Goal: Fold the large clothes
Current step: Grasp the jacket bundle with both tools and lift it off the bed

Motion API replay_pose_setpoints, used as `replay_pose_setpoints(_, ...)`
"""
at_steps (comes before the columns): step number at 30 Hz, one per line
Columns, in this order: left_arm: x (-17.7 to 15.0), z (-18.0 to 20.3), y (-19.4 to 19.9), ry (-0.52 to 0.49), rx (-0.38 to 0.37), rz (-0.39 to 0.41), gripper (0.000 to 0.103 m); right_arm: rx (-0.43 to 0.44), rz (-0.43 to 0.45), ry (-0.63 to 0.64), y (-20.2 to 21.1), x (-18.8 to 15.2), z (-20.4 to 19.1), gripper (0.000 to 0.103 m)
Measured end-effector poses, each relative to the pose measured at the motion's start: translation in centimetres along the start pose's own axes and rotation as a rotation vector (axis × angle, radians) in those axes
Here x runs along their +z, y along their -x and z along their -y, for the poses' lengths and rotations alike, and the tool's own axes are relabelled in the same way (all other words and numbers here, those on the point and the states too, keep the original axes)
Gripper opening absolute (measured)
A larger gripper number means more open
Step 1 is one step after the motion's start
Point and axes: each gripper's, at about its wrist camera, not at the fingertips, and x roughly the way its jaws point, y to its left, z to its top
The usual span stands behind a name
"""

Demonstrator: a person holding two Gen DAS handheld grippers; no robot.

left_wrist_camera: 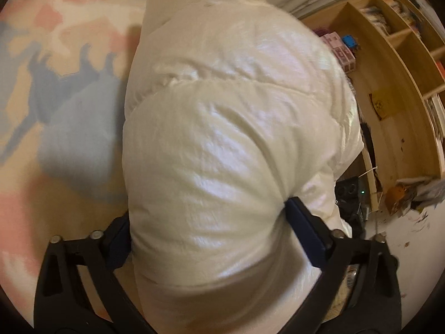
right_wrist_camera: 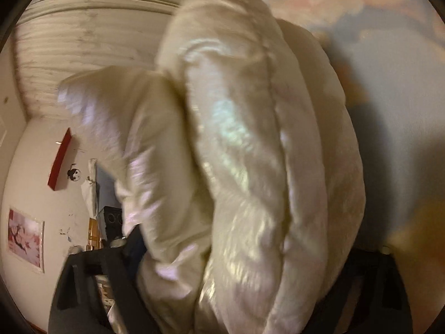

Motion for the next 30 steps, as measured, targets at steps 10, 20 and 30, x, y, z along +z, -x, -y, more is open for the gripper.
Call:
replay_pose_setpoints(10,-1.5,4.4,5.1,-0.118,0.001,0.105,0.078,-0.029,0.093,0.134,6.6,-2.8,-7.2,0.065)
replay_pose_setpoints(20,-2.1,5.1,18.1,-0.151,0.005,0.202,0.077,0.003,0.085,0.263,11.6,-6.5,-17.9,0.065)
replay_pose_setpoints(30,2.3,2.3,32.6,-0.174,0.08,0.348,0.078,0.114,0.055,0.352,9.8,-5.2,-29.6,0.065)
